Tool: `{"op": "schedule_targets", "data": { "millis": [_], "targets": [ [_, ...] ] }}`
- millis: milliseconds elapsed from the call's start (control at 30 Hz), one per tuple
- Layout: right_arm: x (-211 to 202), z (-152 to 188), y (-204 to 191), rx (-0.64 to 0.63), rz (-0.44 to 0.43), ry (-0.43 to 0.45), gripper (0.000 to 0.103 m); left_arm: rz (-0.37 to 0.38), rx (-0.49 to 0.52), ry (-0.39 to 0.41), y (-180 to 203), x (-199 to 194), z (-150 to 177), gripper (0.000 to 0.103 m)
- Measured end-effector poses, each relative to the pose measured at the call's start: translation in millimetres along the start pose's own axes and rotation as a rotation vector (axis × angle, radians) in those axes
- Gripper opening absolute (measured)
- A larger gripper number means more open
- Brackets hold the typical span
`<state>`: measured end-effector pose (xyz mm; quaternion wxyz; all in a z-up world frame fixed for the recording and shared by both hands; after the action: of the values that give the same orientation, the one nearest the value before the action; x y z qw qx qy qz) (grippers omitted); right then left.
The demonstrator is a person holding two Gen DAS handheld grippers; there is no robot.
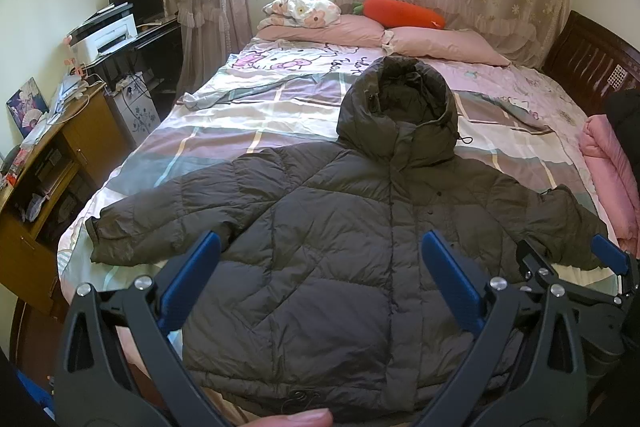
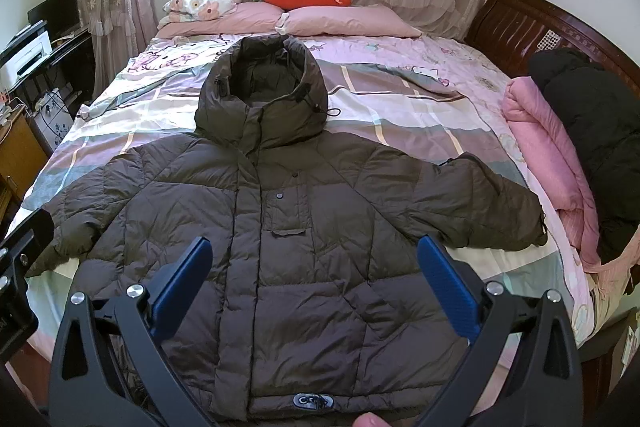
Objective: Fold large clothes
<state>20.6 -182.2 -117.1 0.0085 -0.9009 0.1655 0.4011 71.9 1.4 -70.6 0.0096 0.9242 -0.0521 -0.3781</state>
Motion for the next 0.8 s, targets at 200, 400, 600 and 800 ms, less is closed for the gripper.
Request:
{"op": "schedule_targets", "data": {
  "millis": [200,400,600,800],
  "targets": [
    [0.7,1.7,0.0,-0.001,0.001,-0.002,0.102,-0.001,0.001,0.0,-0.3,-0.3,-0.1,0.101],
    [1.3,1.3,-0.5,-0.002,0.001,-0.003,0.102,-0.002,0.002,-0.001,0.7,0.1,0.0,0.101],
    [2.1,0.5,-1.8,-0.003,0.001,-0.005,0.102,-0.003,0.002,-0.001,-1.3,-0.5,0.4,0.101],
    [1.9,-1.9,-1.0,-0.004,0.002,-0.006,0.102,-0.004,0.004,-0.002,0.9,0.1,0.0,0.101]
  ]
}}
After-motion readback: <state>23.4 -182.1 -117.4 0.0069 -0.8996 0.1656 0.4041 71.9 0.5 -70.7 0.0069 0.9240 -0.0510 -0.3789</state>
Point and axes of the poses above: each gripper's, at about its wrist camera, not at the fingertips, and x roughly the way its jaws point, y to its right, z to its underside, the point moved 10 cm from there along x, roughly the way its jaws point, and after that the axes turned 6 degrees about z, right-handed, at the moved point
